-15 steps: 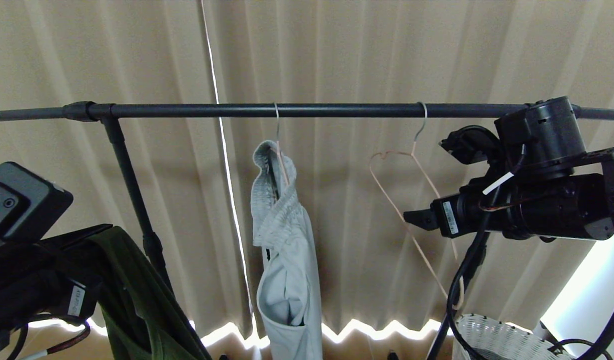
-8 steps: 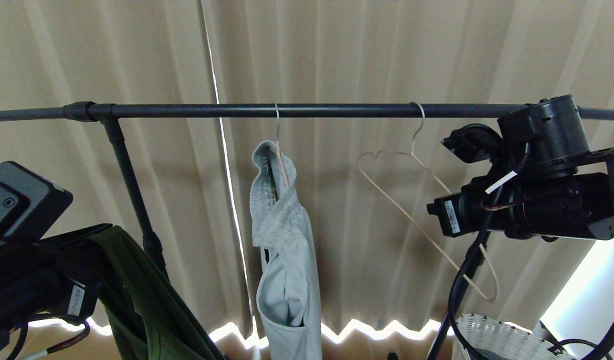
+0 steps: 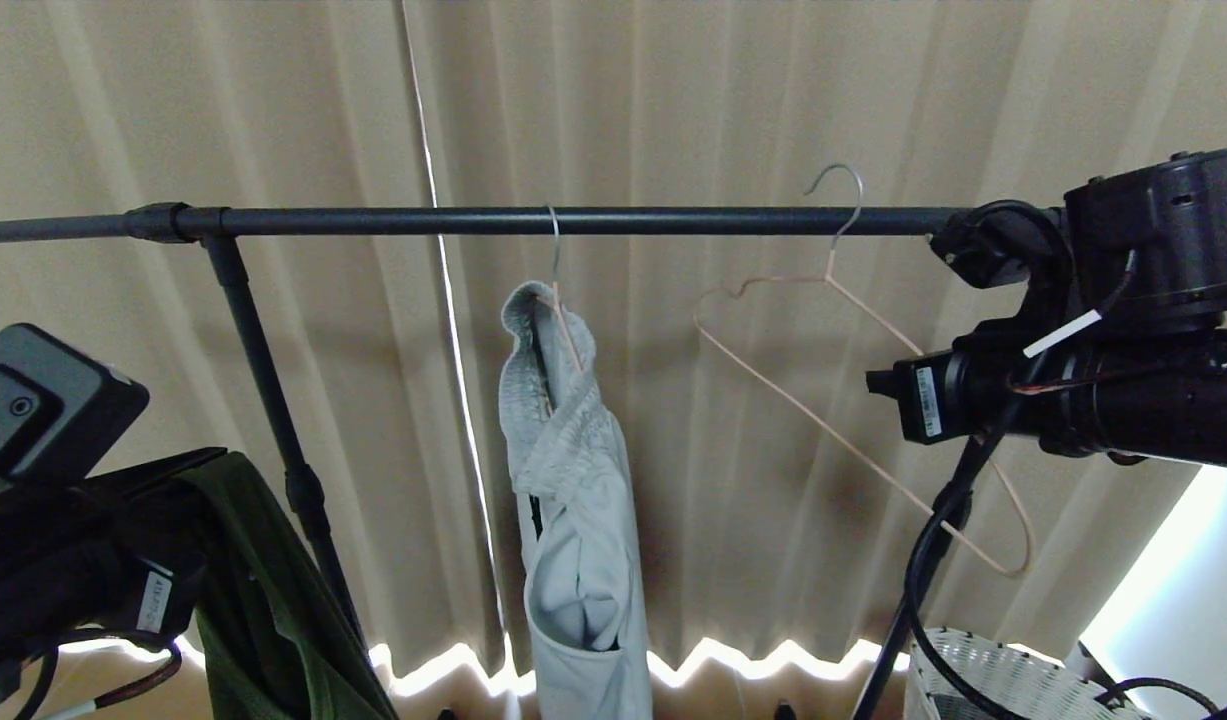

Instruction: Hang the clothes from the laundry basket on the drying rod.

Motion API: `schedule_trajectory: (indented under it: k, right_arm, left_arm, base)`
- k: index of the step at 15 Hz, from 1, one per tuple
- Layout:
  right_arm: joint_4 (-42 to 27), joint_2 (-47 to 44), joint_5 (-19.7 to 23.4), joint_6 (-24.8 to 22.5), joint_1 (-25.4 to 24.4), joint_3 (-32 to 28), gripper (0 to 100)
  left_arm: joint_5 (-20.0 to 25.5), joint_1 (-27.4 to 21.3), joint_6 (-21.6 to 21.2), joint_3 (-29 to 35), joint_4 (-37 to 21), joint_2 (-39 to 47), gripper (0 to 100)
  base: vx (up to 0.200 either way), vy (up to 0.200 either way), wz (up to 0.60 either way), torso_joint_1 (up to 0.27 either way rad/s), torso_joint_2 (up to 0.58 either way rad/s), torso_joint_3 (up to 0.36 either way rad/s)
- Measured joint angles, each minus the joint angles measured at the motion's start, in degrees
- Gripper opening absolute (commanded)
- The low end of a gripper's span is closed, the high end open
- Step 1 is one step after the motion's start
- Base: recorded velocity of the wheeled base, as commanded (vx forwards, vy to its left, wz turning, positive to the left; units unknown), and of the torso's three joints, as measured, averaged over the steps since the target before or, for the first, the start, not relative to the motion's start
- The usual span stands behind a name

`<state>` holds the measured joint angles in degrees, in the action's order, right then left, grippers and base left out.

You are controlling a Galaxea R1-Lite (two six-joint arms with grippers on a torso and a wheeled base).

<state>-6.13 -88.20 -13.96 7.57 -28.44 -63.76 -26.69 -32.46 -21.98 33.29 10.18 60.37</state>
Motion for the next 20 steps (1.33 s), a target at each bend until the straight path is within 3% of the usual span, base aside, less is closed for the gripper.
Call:
schedule_trajectory:
  k: [6, 10, 20]
  right_arm:
    - [0.3, 8.44, 0.46, 0.06, 0.11, 6.18, 0]
    - [0.3, 14.42, 0.5, 0.01, 0.13, 10.86, 0]
    - [1.45, 18.33, 0.61, -0.05, 0.27, 13.87, 0]
  left_arm:
    - [-0.05, 0.2, 0.01, -0.02, -0.06, 0.18, 0]
    - [-0.11, 0.3, 0.48, -0.68, -0.09, 0.46, 0]
    - [-0.16, 1.73, 0.15, -1.24, -0.09, 0.77, 0]
  base:
    - [0.0, 0.0, 0.0, 0.0, 0.0, 0.0]
    - [-0.2, 0.0, 0.0, 0.01, 0.01, 0.004]
    - [-0.2, 0.0, 0.0, 0.0, 0.0, 0.005]
